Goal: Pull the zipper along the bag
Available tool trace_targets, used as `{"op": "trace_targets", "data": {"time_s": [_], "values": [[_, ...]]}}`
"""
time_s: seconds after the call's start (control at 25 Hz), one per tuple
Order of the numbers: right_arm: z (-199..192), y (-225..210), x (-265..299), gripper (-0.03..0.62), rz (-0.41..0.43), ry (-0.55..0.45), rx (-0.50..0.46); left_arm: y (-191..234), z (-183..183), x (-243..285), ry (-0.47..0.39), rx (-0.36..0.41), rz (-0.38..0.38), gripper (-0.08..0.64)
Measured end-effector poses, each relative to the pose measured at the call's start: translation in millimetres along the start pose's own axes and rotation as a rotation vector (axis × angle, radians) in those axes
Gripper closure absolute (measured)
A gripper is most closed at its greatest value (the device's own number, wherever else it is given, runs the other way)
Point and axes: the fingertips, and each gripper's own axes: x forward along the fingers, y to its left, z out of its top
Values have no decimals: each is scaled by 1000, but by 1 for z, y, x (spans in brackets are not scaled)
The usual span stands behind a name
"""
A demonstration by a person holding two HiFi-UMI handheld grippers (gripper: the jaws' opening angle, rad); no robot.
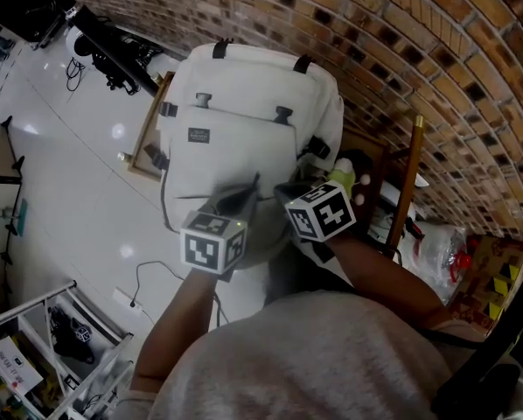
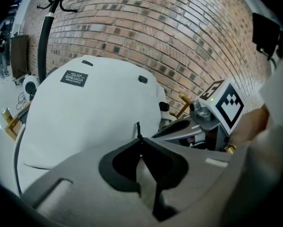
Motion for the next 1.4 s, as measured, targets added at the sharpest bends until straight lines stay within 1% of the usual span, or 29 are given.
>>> {"op": "trace_targets", "data": {"time_s": [0.32, 0.72, 0.92, 1.08, 1.28, 1.4], "values": [[-1, -2, 3, 591, -8, 26, 3, 9, -4, -3, -2, -24, 19, 545], [-2, -4, 5, 592, -30, 44, -6, 39, -8, -27, -31, -82, 95, 548], [-2, -5, 6, 592, -37, 50, -9, 63, -12, -46, -49, -109, 146, 548], [-3, -5, 7, 592, -43, 57, -11, 85, -15, -64, -68, -145, 191, 548], [-3, -5, 7, 592, -49, 55, -12, 118, -18, -90, -113, -212, 265, 548], [-3, -6, 7, 591, -50, 58, -11, 134, -19, -102, -127, -222, 310, 548]]}}
